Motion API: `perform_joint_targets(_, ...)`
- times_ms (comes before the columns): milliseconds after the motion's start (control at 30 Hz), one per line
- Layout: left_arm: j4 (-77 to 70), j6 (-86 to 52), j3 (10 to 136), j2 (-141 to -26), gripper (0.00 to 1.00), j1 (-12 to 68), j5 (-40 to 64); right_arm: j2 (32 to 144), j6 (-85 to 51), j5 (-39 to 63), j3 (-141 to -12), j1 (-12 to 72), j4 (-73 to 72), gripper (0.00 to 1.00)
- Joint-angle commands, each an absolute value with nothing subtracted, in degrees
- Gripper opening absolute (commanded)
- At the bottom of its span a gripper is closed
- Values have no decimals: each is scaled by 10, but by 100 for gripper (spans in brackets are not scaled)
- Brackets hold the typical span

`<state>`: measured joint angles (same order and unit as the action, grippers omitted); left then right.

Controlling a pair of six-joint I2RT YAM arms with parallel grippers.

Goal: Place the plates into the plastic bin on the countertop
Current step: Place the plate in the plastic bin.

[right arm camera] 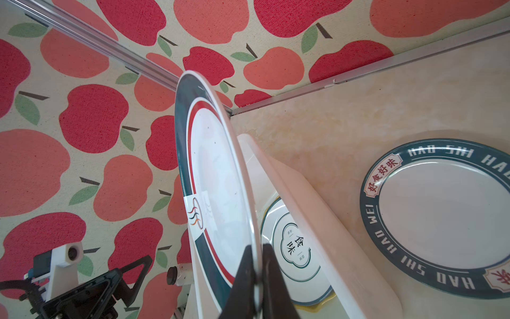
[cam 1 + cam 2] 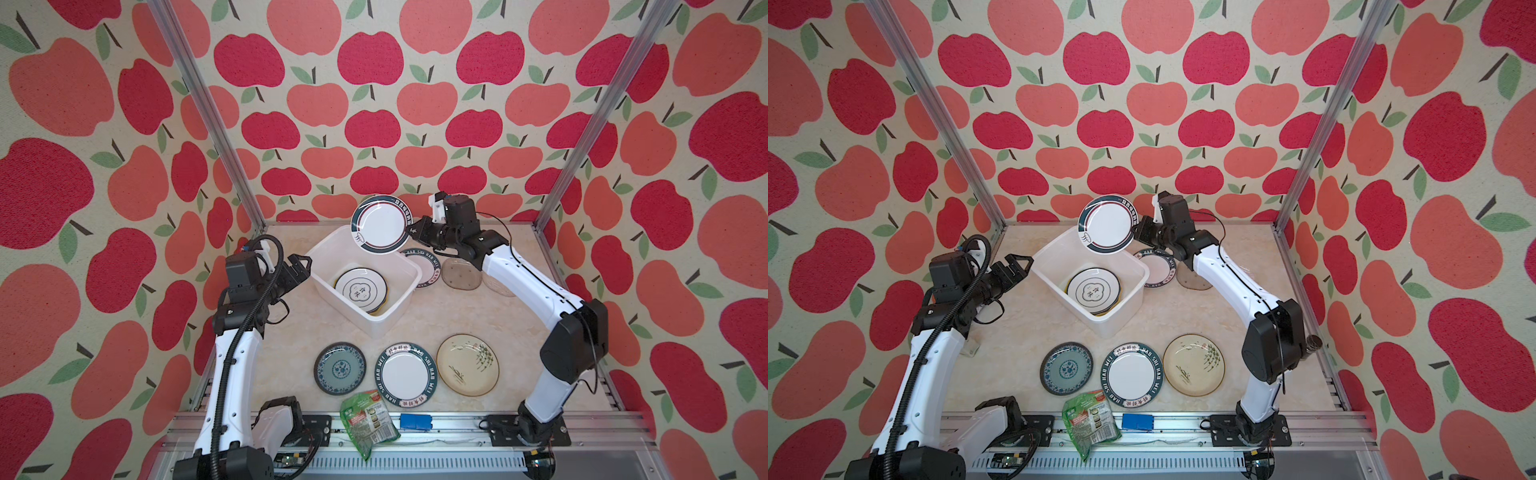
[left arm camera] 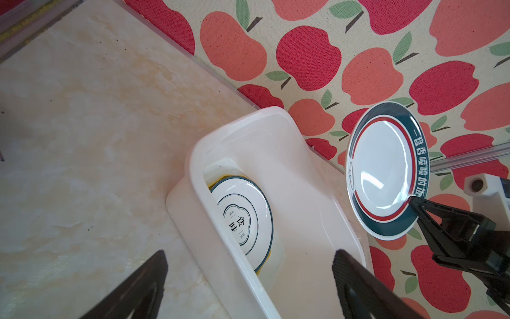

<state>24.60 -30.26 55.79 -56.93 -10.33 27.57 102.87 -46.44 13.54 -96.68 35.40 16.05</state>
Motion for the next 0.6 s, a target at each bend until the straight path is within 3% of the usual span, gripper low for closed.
perform_joint_targets(0,194,-323,543,-553,97,-113,302,1062,-452,130,-1019,368,203,0)
perform_joint_targets(167,181,-340,530,-546,98,-115,304,1123,-403,75,-1131,397,327,0)
perform_joint_targets(567,205,-366,515,-522,100,-116,286,1215,-421,76,-1237,416,453,0)
